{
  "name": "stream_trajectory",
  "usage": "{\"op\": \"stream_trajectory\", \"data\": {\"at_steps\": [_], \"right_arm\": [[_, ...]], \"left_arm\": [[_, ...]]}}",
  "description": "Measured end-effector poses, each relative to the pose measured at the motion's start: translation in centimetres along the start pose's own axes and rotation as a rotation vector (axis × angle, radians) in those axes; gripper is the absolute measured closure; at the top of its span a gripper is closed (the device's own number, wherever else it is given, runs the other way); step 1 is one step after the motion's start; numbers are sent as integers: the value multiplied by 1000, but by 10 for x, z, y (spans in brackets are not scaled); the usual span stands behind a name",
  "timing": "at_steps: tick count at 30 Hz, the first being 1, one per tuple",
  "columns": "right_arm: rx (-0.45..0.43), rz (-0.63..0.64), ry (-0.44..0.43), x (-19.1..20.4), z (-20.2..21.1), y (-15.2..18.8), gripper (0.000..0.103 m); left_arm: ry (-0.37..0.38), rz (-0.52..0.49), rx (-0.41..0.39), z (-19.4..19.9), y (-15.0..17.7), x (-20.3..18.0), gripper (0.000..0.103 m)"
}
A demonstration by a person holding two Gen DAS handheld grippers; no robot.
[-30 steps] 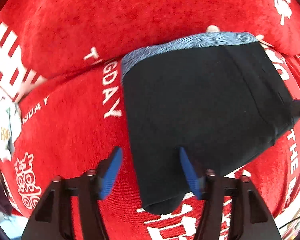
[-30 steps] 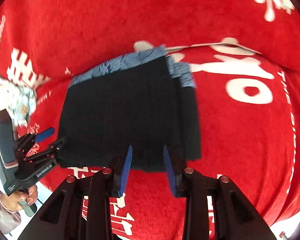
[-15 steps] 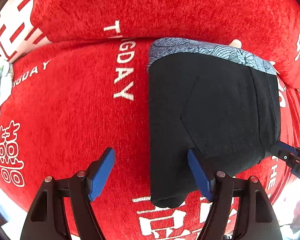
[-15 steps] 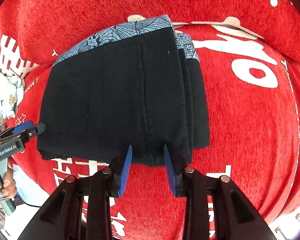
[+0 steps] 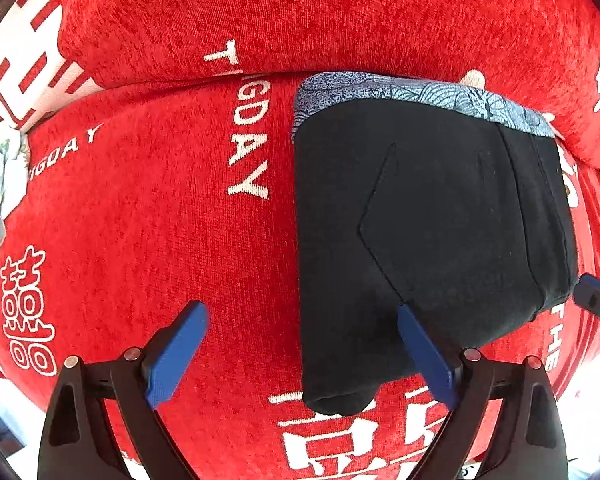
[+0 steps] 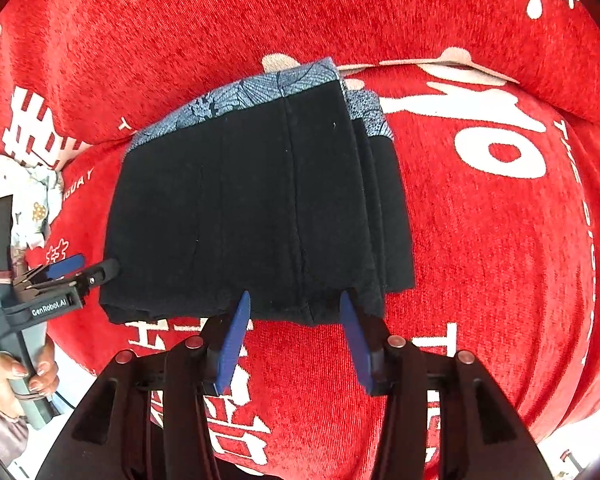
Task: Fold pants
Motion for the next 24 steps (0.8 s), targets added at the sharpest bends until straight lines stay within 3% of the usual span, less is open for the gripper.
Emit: {"op": "stream_trajectory", "data": {"at_steps": [7, 9, 13, 19, 24], "right_arm": [[-8, -22, 3, -10, 5, 1, 40], [-8, -23, 8, -13, 6, 1, 32], [-17, -25, 16, -18, 10, -4, 31], [-39, -34, 11, -21, 9, -19, 31], [-34, -25, 7, -17, 3, -29, 31]], "left_arm": [[-6, -2, 11, -3, 2, 1, 7], [-9, -8, 12, -3, 1, 0, 7], [-14, 9, -11, 2, -12, 6, 7], [-22, 109, -40, -9, -59, 30, 7], [-61, 104, 0, -39, -72, 32, 3]]}}
Point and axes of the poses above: each gripper's, at about its wrist camera, not at the fingertips, and z roughly against the way its jaws point, x to its left, y to its underside, the point moved 7 cm from there along -z, roughly the way its jaws point, and after that the axes turned 8 degrees about -x, right-handed, at the moved point
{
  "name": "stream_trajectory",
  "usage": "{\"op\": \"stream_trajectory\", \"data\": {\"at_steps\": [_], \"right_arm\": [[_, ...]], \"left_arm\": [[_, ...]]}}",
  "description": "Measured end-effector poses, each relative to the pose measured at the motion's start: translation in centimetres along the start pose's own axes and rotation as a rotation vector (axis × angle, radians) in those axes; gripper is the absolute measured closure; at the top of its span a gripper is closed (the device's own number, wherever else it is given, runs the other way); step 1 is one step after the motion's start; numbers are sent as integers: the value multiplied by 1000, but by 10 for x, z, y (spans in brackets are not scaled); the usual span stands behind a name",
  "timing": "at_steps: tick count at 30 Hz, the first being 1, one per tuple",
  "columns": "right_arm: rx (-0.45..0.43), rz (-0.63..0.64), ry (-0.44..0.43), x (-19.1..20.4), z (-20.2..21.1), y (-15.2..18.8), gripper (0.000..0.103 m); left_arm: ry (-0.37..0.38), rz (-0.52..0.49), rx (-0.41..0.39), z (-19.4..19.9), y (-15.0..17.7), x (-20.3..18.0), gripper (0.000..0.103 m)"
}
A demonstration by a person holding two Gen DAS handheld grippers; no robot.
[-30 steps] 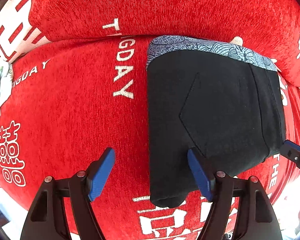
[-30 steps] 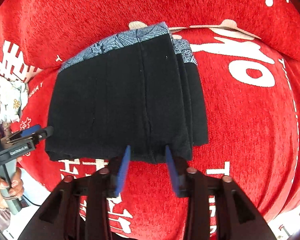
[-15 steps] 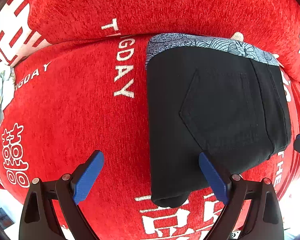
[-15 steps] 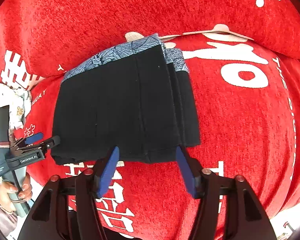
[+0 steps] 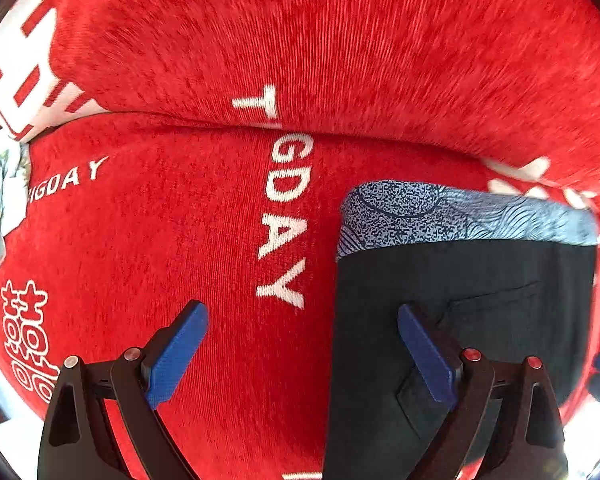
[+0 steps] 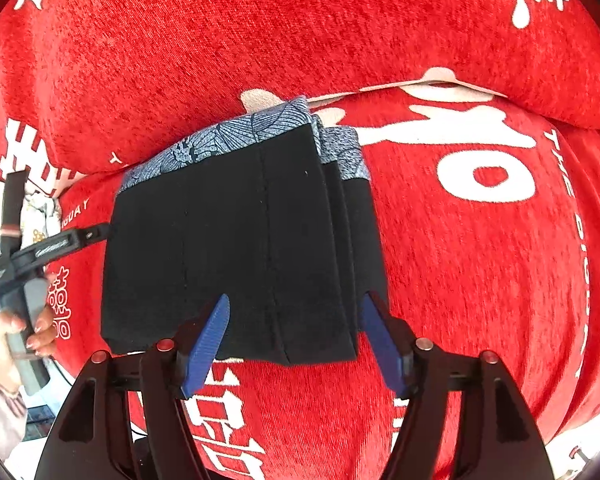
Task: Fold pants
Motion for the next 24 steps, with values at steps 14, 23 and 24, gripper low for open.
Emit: {"op": "stream_trajectory", "data": {"at_steps": [14, 23, 24], "right_arm": [[28, -53, -28, -32, 1, -7, 23], [50, -77, -53, -41, -11, -13, 23], [48, -79, -59, -42, -11, -13, 23]], "left_arm": [[6, -4, 7, 5, 6, 3, 0], [81, 64, 43, 9, 10, 9, 0], [105, 75, 48, 9, 11, 11, 0]]}}
Point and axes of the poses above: each gripper's, at about its wrist camera, not at the fingertips, and z roughly against the way its jaws point, x to its left, y to its underside, the point moved 7 cm from there along -z, roughly the way its jaws point, and after that the axes turned 8 degrees about -x, right-handed, at the moved point
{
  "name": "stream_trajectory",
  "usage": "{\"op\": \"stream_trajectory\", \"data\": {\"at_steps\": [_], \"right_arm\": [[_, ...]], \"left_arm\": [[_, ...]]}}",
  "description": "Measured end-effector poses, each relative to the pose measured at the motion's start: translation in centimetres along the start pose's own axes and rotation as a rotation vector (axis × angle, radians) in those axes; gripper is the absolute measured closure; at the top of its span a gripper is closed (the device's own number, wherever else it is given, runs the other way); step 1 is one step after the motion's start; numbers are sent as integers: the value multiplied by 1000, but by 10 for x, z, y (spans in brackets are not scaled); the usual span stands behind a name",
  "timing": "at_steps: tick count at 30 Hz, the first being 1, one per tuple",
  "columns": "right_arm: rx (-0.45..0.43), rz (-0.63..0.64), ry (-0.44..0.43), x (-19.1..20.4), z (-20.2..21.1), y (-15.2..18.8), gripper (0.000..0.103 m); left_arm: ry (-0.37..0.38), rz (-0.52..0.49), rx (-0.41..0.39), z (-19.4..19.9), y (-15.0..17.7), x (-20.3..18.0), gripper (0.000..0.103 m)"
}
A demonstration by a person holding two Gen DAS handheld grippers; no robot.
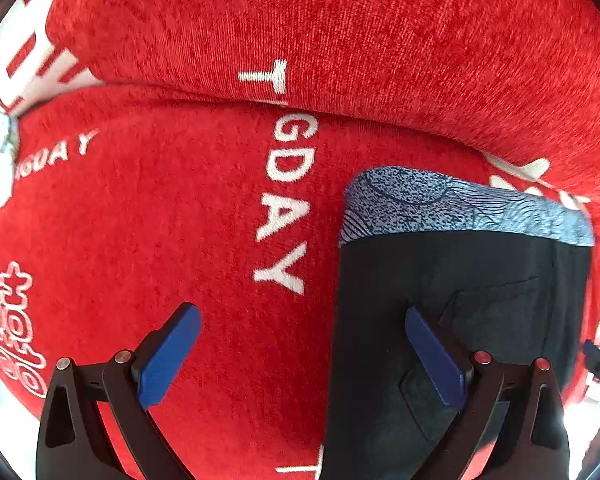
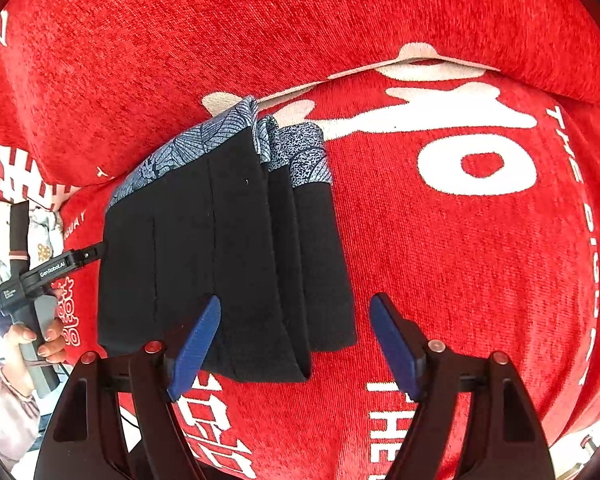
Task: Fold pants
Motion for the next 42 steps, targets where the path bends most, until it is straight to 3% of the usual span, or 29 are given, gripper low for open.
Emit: {"op": "stream_trajectory", "data": {"at_steps": [4, 11, 19, 26, 35, 38, 40, 42], "right_arm": [[-3, -14, -35, -7, -3, -3, 21], [69, -73, -88, -20, -18, 0, 21], [121, -91, -223, -18, -40, -14, 21], [176, -67, -339, -9, -69, -24, 20], [189, -104, -384, -6, -84, -27, 22], [185, -109, -390, -5, -78, -26, 40], [172, -106, -396, 0, -72, -26, 48], [155, -115, -397, 4, -65, -26, 55]], "left_arm": [[109, 21, 33, 2, 8, 1, 0], [241, -19, 80, 3, 21, -12, 0], [362, -36, 157, -21, 19, -44, 0], [391, -54, 139, -27, 24, -67, 0], [367, -56, 128, -34, 27, -82, 0], [370, -73, 109, -28, 27, -88, 12], [380, -93, 73, -18, 26, -93, 28], [392, -93, 53, -7, 26, -93, 38]]}}
Point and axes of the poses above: each gripper's, at about its wrist camera, not at the fingertips, and z roughly against the way its jaws point, x to its left, y to its underside, the point moved 7 cm from there along -z, roughly the way its jaws point, and after that the axes turned 8 degrees about -x, right-handed, at the moved point
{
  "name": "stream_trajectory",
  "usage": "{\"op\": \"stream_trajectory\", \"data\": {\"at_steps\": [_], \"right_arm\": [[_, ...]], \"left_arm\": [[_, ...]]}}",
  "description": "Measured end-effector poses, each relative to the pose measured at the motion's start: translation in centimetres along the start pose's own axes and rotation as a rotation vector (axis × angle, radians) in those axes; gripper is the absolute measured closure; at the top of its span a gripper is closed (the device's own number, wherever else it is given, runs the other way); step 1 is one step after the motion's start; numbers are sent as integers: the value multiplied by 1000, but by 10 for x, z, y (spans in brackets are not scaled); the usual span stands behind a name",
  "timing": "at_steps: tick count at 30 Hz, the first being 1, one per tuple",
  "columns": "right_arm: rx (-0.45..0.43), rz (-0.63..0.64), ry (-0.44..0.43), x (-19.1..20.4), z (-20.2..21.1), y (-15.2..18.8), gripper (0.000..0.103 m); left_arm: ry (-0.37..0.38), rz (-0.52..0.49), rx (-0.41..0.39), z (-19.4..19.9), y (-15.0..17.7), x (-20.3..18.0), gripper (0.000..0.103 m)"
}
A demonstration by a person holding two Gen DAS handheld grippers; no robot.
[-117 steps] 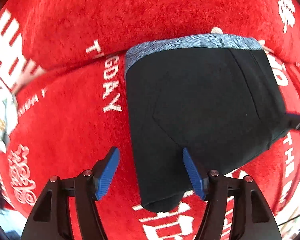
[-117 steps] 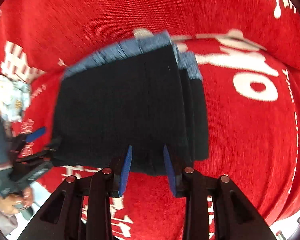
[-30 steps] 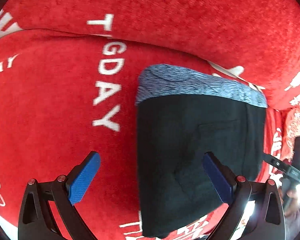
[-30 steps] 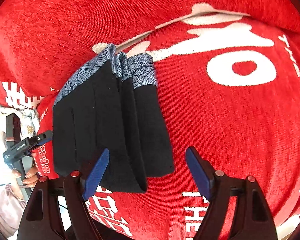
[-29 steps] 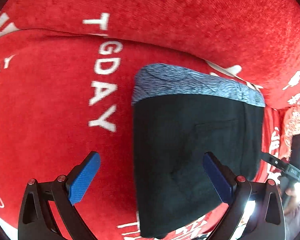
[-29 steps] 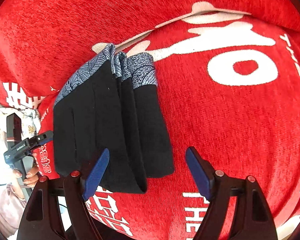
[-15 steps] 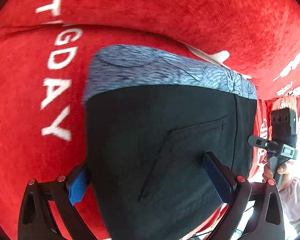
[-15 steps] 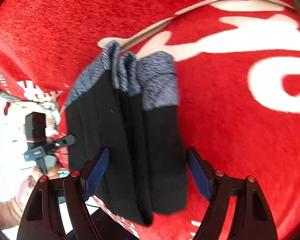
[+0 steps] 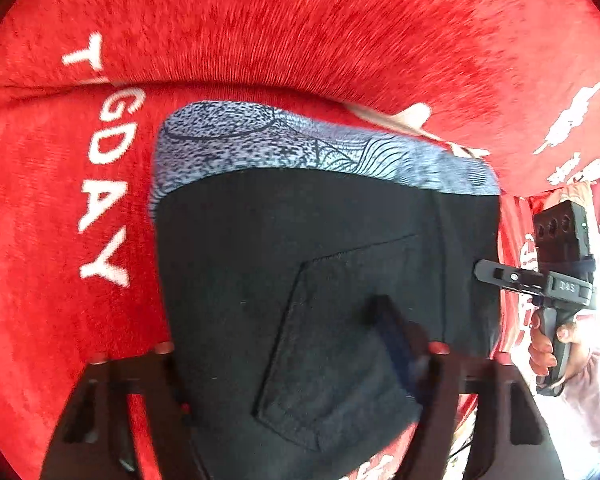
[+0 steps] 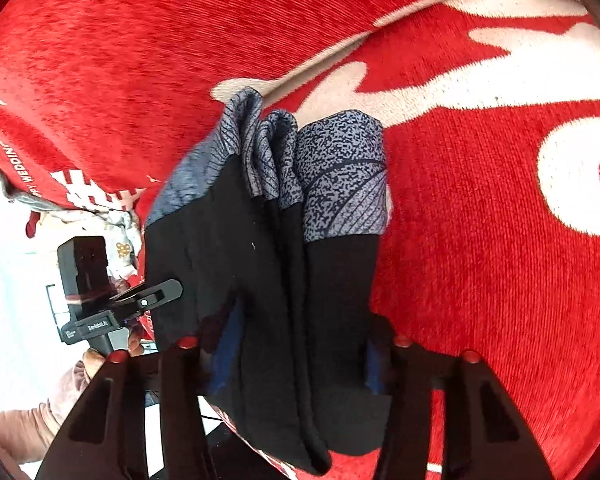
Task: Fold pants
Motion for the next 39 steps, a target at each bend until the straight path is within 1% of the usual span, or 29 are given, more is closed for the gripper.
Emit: {"op": "stream_trajectory", "data": {"at_steps": [1, 4, 6, 10, 14, 18, 20, 21, 22, 24, 25, 26, 27, 28, 29, 30, 31, 33, 34, 35, 36, 38, 39], "right_arm": [[-7, -6, -7, 3, 3, 1, 56], [-18, 10, -9, 15, 12, 7, 57], [-10, 10, -23, 25, 16, 14, 59], [19, 13, -39, 44, 20, 41, 59], [26, -20, -77, 59, 21, 72, 59], [34, -9, -87, 73, 7, 99, 59], [39, 14, -69, 74, -4, 111, 59], [45, 18, -56, 72, -10, 116, 59], [51, 20, -41, 69, -16, 119, 59], [42, 32, 2, 62, -24, 120, 59], [42, 32, 2, 62, -24, 120, 59], [30, 14, 3, 56, -25, 118, 58], [30, 12, 14, 53, -27, 117, 56], [33, 26, 51, 48, -29, 117, 54], [39, 46, 105, 45, -30, 117, 48], [38, 56, 134, 46, -30, 117, 46], [32, 61, 148, 49, -29, 116, 46], [6, 96, 215, 55, -20, 115, 46], [-14, 119, 252, 59, -13, 114, 48], [-36, 139, 280, 63, -5, 112, 59], [-52, 155, 296, 66, 2, 110, 73], [-99, 191, 278, 82, 11, 104, 93], [-118, 205, 272, 92, 13, 102, 93]], "left_arm": [[17, 9, -5, 5, 0, -1, 40], [44, 16, -8, 19, 4, -6, 41], [40, -6, -9, 29, 9, -9, 42], [27, -33, -14, 58, 25, -7, 42], [-11, -49, -18, 78, 49, -3, 41], [-83, -56, 2, 80, 73, 12, 41], [-114, -26, 23, 73, 87, 32, 41], [-133, -11, 31, 68, 92, 41, 39], [-149, -4, 31, 64, 94, 50, 31], [-173, 0, -15, 63, 95, 60, 22], [-182, -1, -35, 63, 93, 64, 19], [-184, 5, -41, 61, 92, 66, 17], [-189, 8, -45, 60, 91, 68, 11], [-198, 12, -43, 59, 90, 70, 10], [-203, 16, -41, 60, 89, 69, 10], [-221, 13, -51, 63, 87, 68, 10], [-251, 3, -72, 72, 85, 68, 10], [-281, -5, -122, 93, 78, 68, 10], [-296, -1, -151, 103, 72, 68, 10], [-313, -4, -167, 113, 70, 74, 10], [-337, -10, -185, 117, 64, 75, 10], [-392, -21, -193, 111, 53, 78, 10], [-427, -21, -176, 106, 51, 85, 10]]}}
Point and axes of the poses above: each gripper's, at about its wrist camera, not at the fingertips, and z roughly against the way its jaws point, x to its left, y to its underside, the point moved 7 cm from there along -z, roughly the way its jaws point, and after that the axes turned 8 degrees about -x, right-handed, at the moved point
